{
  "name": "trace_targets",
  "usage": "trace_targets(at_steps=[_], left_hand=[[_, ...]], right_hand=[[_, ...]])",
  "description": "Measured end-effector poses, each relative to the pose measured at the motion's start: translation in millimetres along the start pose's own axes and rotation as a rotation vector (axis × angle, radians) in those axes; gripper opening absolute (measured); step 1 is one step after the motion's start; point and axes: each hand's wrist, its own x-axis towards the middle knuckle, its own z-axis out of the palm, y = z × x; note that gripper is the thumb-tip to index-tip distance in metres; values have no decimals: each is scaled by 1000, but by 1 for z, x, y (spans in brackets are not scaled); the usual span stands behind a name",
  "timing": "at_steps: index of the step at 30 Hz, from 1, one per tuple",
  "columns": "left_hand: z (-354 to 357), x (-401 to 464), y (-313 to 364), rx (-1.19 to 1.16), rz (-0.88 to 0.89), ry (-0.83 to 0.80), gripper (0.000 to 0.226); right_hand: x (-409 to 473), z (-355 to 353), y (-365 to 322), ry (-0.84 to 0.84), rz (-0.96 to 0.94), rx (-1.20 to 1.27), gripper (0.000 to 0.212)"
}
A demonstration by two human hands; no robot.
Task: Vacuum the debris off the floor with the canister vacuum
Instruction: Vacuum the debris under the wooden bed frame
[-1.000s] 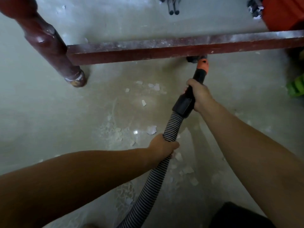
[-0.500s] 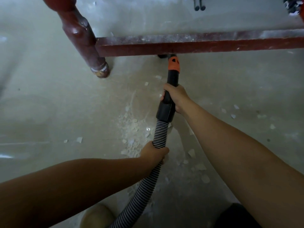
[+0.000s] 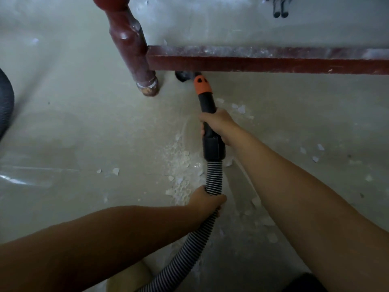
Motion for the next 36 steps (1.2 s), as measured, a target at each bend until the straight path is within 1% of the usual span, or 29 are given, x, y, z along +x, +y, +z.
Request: trace_targets(at_steps=[3, 5, 6, 8, 10, 13, 17, 20, 22, 26, 30, 31, 33, 36], left_hand=[[7, 9, 1, 140, 24, -23, 30], [5, 19, 9, 257, 82, -32, 37], [3, 24, 17, 297, 124, -34, 37], [-2, 33, 34, 336, 194, -34, 33], [-10, 42, 48, 337, 214, -16, 35], [-31, 53, 56, 271, 171, 60, 44], [-73, 57, 48, 229, 105, 158, 37], [-100, 52, 32, 218, 73, 235, 30], [-109, 44, 19, 183, 49, 264, 25], [-112, 24, -2, 60, -3, 258, 15], [-90, 12, -14, 32, -27, 147, 12], [-83, 11, -14, 43, -14, 115, 12], [-69, 12, -9, 77, 9, 55, 12], [-51, 15, 3, 138, 53, -37, 13]], right_hand=[[0, -39, 24, 248, -4, 172, 12], [-4, -70, 38, 395, 7, 401, 13], [-7, -84, 41, 449, 10, 530, 14], [-8, -104, 40, 510, -19, 733, 19], [0, -105, 31, 518, -52, 811, 21], [21, -82, 19, 482, -73, 808, 17], [41, -33, 16, 414, -88, 793, 20], [52, 8, 16, 290, -78, 846, 26], [57, 31, 16, 167, -49, 828, 26], [56, 64, 13, -79, 16, 632, 24], [43, 71, 4, -237, 73, 372, 26], [39, 67, 1, -245, 78, 335, 25], [33, 52, 0, -198, 74, 306, 24], [21, 9, 7, -2, 53, 357, 26]])
